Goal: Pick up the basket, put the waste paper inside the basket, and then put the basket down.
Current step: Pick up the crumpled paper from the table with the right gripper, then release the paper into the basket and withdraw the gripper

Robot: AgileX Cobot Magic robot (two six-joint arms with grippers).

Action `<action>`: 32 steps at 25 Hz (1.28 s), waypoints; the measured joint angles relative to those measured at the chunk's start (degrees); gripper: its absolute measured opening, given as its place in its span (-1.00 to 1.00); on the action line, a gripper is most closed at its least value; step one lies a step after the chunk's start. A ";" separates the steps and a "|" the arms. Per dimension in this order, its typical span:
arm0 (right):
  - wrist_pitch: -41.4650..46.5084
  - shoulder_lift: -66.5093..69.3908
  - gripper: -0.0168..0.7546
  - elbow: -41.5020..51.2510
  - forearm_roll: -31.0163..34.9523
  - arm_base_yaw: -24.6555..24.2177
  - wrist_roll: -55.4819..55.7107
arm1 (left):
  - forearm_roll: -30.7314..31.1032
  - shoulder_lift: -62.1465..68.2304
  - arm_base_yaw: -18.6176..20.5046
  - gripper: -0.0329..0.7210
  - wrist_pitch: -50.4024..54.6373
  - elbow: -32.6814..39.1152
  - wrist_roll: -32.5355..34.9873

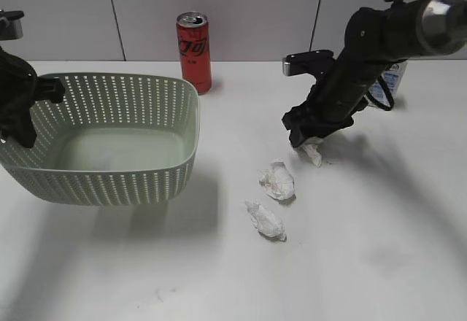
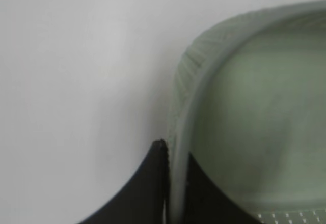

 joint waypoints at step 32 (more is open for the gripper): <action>9.03 -13.11 -0.36 -11.37 14.15 24.74 -15.67 | -0.04 0.00 0.00 -0.91 -0.62 0.00 0.00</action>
